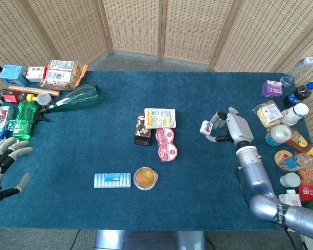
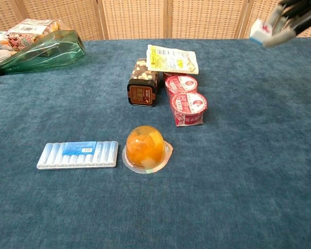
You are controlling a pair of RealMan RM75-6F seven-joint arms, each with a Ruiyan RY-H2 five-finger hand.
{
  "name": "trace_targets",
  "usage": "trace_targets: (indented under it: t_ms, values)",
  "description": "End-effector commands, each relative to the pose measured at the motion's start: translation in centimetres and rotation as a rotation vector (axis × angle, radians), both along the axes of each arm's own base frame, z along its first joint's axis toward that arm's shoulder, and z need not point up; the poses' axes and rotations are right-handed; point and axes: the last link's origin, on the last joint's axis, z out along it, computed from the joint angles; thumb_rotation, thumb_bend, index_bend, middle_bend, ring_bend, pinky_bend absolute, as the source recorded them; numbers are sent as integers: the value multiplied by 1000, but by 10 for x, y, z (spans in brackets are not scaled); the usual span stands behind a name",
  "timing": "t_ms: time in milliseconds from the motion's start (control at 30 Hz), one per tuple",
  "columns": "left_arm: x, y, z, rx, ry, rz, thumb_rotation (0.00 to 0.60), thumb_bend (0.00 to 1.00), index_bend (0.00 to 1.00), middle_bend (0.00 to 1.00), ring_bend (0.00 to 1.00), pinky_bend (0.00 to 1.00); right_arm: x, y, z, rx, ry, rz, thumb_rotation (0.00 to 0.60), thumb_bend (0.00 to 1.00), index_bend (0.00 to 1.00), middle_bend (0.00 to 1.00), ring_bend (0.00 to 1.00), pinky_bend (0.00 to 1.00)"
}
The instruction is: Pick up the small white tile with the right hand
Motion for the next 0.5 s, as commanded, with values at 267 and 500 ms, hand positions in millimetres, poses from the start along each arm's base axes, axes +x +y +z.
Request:
trace_targets:
  t_ms: [267, 500]
  values:
    - [0, -4, 3, 11, 3, 4, 600, 480, 216, 169, 0, 0, 13, 7, 26, -16, -152, 51, 600, 198, 648, 551, 453, 30]
    - [0, -3, 3, 10, 2, -1, 600, 479, 216, 169, 0, 0, 14, 10, 26, -3, -175, 58, 600, 196, 647, 550, 454, 30]
